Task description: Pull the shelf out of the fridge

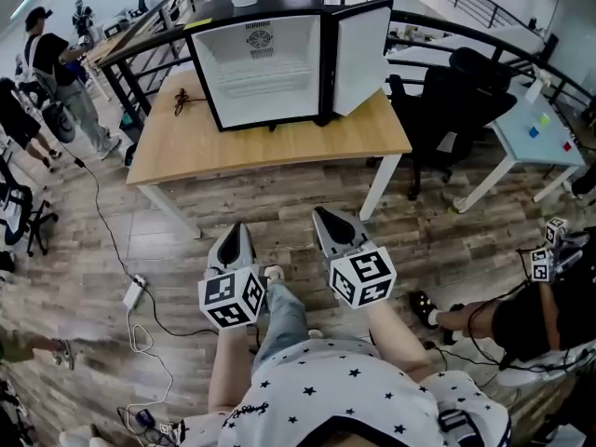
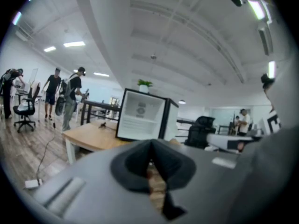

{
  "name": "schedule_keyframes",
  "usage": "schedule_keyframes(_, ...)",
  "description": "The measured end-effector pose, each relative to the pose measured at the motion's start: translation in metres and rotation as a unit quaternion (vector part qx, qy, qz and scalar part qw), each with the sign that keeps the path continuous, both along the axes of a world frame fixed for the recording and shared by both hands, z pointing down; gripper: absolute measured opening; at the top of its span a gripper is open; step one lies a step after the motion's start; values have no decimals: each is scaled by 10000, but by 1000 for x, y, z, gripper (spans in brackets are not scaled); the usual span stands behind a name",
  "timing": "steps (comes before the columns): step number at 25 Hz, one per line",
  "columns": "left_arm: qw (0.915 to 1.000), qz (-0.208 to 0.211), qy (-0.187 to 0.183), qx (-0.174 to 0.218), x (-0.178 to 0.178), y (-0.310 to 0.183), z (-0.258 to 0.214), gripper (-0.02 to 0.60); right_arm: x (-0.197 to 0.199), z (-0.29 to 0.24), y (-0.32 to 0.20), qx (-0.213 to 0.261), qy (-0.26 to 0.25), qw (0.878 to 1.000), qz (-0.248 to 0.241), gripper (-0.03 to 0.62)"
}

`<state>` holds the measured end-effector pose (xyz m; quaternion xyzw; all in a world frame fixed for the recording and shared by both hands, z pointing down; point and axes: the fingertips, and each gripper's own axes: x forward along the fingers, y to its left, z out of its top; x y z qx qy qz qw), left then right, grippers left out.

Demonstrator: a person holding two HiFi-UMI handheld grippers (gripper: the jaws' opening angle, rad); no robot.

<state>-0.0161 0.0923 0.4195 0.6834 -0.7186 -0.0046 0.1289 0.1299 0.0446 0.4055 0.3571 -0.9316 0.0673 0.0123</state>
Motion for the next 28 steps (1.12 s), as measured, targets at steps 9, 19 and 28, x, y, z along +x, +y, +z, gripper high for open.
schedule_keyframes(9, 9998, -18, 83, -177, -31, -56, 16, 8, -35, 8, -60, -59, 86, 9999, -43, 21)
schedule_keyframes(19, 9993, 242, 84, -261, -72, -144, 23, 8, -82, 5, -148, -20, 145, 9998, 133, 21)
schedule_keyframes(28, 9987, 423, 3, -273, -117, -214, 20, 8, -122, 0, -216, -106, 76, 9993, 354, 21)
